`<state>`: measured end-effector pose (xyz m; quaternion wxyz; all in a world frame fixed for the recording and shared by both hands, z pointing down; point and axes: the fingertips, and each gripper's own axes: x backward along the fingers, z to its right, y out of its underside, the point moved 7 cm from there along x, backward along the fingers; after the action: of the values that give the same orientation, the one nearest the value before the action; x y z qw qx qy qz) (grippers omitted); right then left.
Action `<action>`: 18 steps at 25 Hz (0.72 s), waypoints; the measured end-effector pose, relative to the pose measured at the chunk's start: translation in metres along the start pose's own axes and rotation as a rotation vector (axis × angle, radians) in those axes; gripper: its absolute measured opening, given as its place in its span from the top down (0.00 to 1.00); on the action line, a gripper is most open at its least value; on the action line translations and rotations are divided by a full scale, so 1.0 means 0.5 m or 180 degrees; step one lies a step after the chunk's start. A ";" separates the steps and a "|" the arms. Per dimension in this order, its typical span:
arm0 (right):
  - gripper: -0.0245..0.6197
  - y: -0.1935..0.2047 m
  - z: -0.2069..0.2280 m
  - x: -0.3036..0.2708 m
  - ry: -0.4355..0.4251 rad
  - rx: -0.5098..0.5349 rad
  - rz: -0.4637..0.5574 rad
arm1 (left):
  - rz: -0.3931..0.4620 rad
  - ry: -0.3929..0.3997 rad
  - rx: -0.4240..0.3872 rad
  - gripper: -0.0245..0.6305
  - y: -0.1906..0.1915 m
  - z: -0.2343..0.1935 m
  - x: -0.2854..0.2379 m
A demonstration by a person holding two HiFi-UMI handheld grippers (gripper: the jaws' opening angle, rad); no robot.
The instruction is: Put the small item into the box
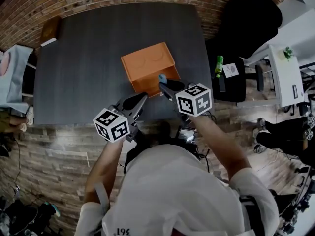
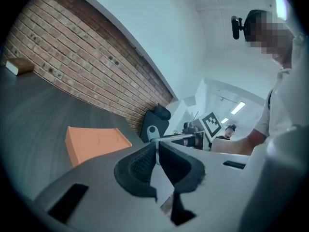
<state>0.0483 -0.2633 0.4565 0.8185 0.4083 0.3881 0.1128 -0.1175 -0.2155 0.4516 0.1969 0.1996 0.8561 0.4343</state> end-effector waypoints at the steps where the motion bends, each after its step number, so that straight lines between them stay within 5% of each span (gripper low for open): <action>1: 0.83 0.003 0.005 -0.008 0.0021 0.0031 -0.0039 | -0.0032 -0.0020 -0.0010 0.92 0.004 -0.007 -0.004; 18: 0.83 0.068 0.087 -0.151 0.0193 0.0352 -0.0840 | -0.0564 -0.0373 -0.0011 0.84 0.084 -0.099 -0.057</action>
<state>0.0335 -0.3046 0.5392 0.7904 0.3945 0.4686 -0.0051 -0.1117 -0.2401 0.5178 0.2846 0.1478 0.8566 0.4042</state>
